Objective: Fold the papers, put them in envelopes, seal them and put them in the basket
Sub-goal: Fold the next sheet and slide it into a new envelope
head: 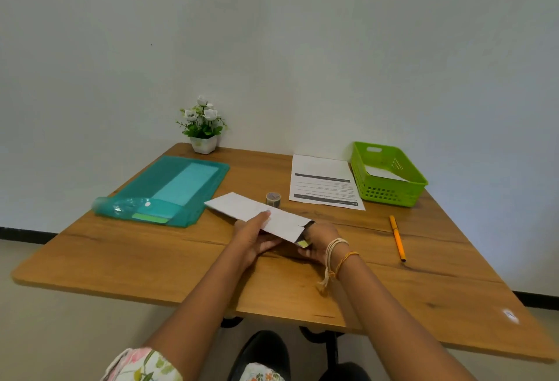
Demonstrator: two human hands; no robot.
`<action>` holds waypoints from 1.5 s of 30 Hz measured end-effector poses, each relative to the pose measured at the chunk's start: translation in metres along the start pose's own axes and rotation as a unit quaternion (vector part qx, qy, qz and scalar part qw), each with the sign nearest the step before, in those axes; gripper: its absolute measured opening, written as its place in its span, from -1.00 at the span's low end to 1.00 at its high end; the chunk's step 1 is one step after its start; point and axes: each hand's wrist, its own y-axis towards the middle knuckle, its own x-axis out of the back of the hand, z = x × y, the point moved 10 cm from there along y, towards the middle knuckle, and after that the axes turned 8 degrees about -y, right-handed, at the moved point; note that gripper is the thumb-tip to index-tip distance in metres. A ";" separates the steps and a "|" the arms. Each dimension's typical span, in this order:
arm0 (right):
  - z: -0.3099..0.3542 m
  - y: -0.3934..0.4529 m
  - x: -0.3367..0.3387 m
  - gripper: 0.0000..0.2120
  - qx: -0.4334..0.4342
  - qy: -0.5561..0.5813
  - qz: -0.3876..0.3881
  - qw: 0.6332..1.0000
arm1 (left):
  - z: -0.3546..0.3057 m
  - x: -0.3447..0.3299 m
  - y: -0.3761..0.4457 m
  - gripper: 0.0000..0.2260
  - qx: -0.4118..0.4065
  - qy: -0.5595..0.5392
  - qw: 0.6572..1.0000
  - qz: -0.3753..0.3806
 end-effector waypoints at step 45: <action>0.019 -0.003 0.049 -0.66 0.391 -0.521 -0.177 0.738 | 0.061 -0.082 -0.021 -0.53 -0.318 0.806 0.483 0.127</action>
